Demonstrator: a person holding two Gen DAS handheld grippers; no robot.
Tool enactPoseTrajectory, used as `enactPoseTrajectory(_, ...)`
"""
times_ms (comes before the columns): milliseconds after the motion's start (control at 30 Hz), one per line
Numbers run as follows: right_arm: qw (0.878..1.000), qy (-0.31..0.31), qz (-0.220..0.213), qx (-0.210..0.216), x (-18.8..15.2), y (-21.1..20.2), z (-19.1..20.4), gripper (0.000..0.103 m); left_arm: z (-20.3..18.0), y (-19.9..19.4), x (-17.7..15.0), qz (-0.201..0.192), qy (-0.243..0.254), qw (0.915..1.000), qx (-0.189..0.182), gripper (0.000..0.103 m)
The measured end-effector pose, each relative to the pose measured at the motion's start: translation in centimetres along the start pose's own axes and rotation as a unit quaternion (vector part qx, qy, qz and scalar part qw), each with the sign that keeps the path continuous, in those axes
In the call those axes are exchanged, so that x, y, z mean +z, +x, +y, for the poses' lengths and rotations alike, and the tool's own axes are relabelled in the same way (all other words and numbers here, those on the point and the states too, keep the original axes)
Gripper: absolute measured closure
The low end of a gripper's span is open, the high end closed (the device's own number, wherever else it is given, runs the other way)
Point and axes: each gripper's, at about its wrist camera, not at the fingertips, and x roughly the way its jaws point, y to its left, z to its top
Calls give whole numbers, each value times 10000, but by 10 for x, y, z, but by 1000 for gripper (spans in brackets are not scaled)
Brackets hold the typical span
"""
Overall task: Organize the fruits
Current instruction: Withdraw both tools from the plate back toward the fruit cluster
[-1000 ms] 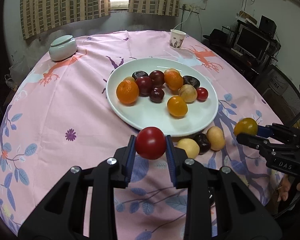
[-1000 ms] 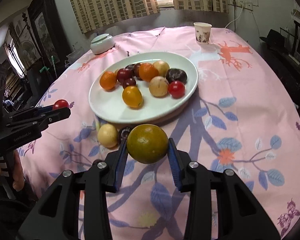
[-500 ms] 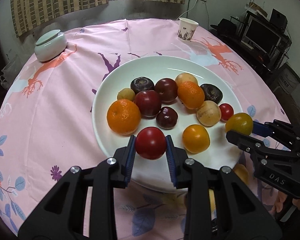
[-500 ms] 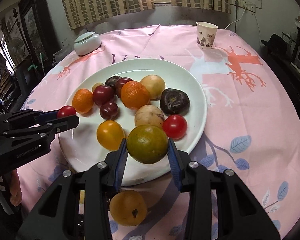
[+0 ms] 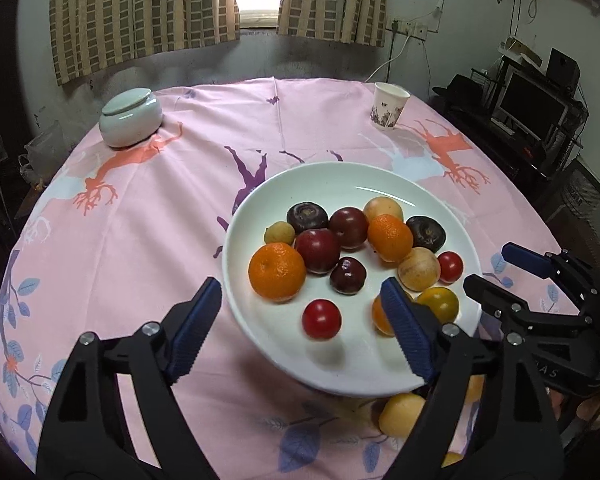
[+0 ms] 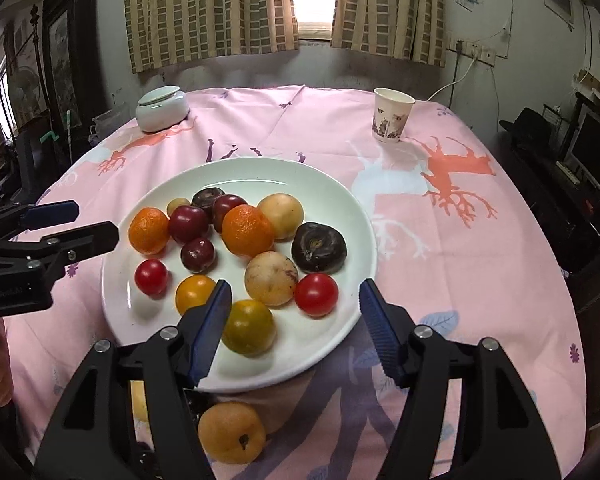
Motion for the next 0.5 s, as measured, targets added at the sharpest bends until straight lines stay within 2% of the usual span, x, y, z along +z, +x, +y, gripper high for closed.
enactPoseTrajectory(33, 9999, 71, 43, 110, -4, -6, -3, 32, 0, -11, -5, -83, 11, 10000, -4, 10)
enactPoseTrajectory(100, 9993, 241, 113, 263, -13, -18, -8, 4, 0, -28, -16, -189, 46, 9998, 7, 7)
enactPoseTrajectory(167, 9988, 371, 61, 303, -28, -33, -12, 2, -1, -41, -33, -212, 92, 9997, -43, 5)
enactPoseTrajectory(300, 9979, 470, 322, 309, -59, -47, -13, 2, 1, -45, -66, -20, 73, 10000, -65, 4)
enactPoseTrajectory(400, 9956, 647, 482, 470, -78, -55, -11, 2, 4, -42, -85, 200, -22, 9996, -173, 4)
enactPoseTrajectory(500, 9950, 523, 520, 672, -91, -63, -2, 2, 4, -41, -98, 339, -24, 9992, -209, 4)
